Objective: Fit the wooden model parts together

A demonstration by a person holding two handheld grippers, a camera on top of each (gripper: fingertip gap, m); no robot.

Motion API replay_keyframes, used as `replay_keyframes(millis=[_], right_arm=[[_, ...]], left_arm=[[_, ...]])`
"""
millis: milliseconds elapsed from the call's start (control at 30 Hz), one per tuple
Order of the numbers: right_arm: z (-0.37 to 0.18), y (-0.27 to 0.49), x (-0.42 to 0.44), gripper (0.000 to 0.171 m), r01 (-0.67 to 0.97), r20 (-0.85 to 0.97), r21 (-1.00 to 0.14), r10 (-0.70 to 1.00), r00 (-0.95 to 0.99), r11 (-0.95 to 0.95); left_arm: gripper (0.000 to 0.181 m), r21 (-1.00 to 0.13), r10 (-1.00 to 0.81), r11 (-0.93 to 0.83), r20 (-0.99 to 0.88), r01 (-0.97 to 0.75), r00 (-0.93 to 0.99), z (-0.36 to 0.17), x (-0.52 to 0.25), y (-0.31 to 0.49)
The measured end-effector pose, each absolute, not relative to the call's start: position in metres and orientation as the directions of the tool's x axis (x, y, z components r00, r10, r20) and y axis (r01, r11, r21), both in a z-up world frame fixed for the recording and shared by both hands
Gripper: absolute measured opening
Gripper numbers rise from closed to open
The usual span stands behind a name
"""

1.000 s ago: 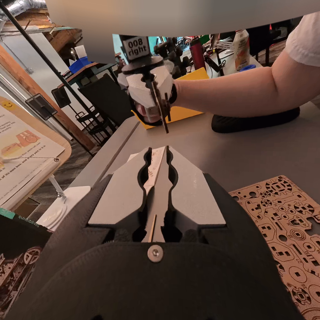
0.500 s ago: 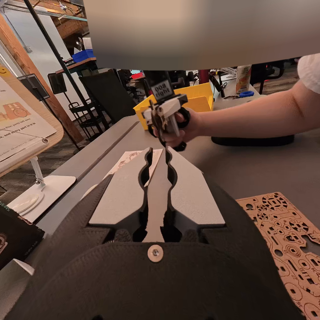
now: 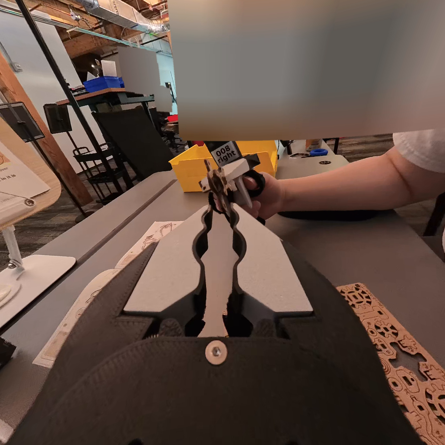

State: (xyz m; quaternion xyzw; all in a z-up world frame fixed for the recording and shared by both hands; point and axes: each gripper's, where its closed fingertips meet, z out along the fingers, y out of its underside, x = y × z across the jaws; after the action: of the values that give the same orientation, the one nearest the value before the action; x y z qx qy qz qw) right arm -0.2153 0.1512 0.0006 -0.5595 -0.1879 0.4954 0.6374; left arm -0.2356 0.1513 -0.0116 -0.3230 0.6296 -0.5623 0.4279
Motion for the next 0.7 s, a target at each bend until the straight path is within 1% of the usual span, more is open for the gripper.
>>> replay_keyframes(millis=[367,700], right_arm=[[-0.019,0.156,-0.233,0.001,-0.338,-0.319,-0.924,0.842,0.434,-0.176],[-0.022,0.157,-0.235,0.001,-0.334,-0.322,-0.924,0.846,0.425,-0.184]], left_arm=[[0.010,-0.994,-0.879,0.095,-0.112,0.058,-0.464,-0.011,-0.237,0.152],[0.012,-0.994,-0.873,0.106,-0.113,0.040,-0.475,-0.016,-0.238,0.153]])
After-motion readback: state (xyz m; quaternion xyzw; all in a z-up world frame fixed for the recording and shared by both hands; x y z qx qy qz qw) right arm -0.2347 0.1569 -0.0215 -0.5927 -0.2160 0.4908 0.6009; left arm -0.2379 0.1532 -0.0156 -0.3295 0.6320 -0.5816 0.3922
